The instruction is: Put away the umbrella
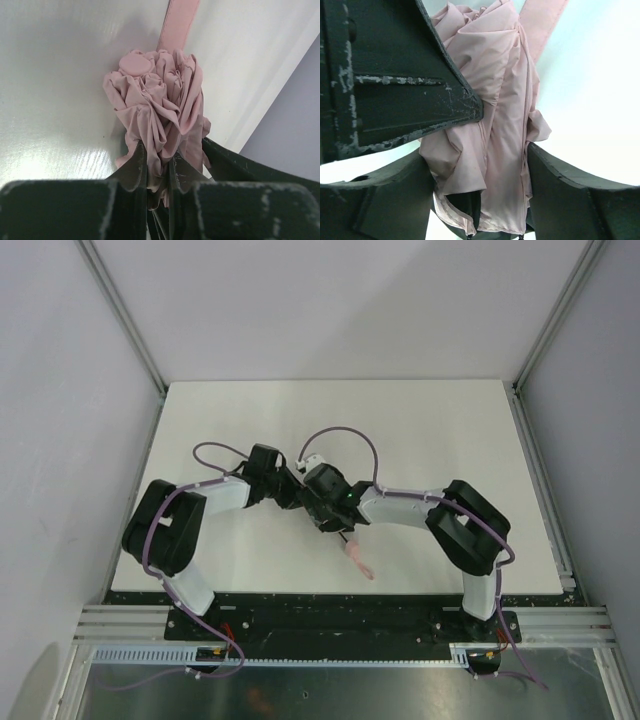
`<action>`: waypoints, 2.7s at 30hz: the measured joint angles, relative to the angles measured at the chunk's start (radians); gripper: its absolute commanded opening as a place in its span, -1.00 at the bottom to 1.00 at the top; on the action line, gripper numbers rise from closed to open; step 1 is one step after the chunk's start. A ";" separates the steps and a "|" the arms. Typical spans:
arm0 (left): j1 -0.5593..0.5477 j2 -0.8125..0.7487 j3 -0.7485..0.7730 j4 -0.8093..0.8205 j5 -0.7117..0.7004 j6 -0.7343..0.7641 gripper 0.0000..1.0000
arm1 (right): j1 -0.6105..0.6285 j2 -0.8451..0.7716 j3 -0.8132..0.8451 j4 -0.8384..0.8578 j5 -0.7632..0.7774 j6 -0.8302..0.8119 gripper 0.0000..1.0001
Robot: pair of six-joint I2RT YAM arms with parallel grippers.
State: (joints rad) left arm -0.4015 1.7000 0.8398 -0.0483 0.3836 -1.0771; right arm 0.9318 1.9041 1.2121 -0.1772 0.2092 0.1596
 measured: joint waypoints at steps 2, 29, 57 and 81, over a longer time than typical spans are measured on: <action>0.001 0.000 -0.003 0.004 0.001 -0.001 -1.00 | 0.019 0.007 0.001 0.004 0.058 0.009 0.27; 0.070 -0.121 -0.089 -0.038 -0.126 0.084 0.77 | -0.020 0.034 -0.138 0.323 -0.030 -0.005 -0.66; 0.173 -0.715 -0.190 0.113 0.186 0.337 0.91 | -0.507 -0.333 -0.397 0.370 -0.997 0.339 -1.00; -0.134 -0.764 -0.209 0.275 0.229 0.365 0.84 | -0.618 -0.657 -0.178 -0.077 -0.945 0.245 -1.00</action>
State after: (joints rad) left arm -0.5350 0.9356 0.6304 0.2268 0.6121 -0.7120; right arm 0.3134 1.2476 1.0340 -0.2546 -0.7361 0.4042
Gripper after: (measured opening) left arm 0.907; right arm 0.432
